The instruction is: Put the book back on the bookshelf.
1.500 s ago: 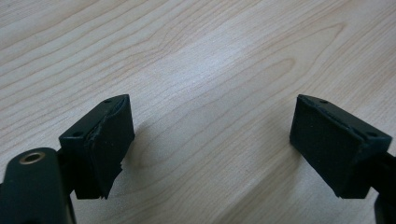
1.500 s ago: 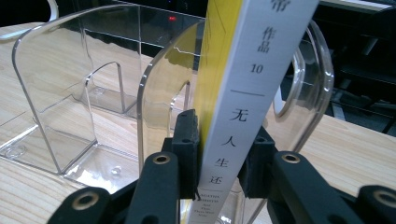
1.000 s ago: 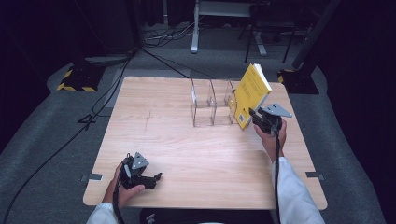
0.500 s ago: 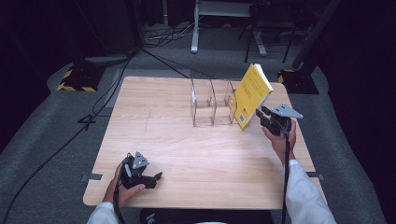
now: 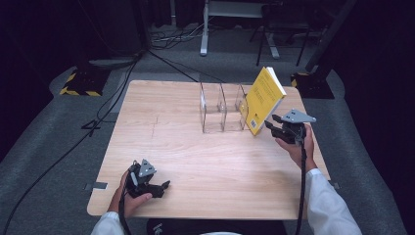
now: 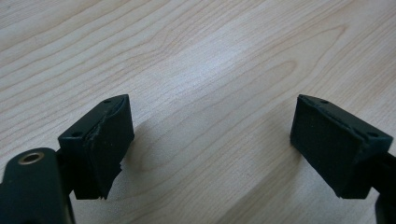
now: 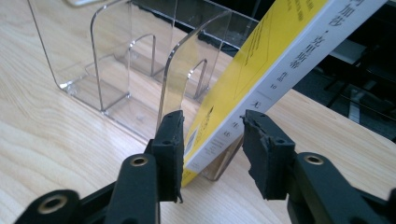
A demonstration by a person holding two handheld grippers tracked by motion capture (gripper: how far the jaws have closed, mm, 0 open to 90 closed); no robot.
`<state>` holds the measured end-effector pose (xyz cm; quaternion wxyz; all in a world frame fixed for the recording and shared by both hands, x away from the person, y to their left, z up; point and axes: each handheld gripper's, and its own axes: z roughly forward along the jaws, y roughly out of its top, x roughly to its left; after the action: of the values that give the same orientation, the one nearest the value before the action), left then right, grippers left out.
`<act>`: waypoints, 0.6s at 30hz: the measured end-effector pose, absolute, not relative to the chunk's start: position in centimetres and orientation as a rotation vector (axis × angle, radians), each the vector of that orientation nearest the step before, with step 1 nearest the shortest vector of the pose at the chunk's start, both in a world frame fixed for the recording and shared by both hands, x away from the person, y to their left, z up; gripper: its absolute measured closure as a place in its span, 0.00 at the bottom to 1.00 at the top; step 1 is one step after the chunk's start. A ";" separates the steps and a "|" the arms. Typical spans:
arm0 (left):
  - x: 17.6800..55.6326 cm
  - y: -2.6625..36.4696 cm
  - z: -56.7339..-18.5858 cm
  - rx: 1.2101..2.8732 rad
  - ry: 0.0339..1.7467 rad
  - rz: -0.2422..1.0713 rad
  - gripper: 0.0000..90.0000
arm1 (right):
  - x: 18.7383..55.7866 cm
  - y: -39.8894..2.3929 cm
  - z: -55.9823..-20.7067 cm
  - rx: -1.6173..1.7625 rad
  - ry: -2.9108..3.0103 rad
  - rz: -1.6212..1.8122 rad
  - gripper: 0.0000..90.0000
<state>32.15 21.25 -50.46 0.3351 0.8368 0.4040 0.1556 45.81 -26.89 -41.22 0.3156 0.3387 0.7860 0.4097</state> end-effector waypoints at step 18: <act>32.1 21.2 -50.5 2.183 1.055 0.405 0.16 | 44.3 -27.3 -41.1 0.874 2.248 1.052 0.43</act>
<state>32.14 21.25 -50.47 0.3353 0.8367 0.4043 0.1554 44.34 -27.27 -41.12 0.2523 0.3215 0.8266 0.3868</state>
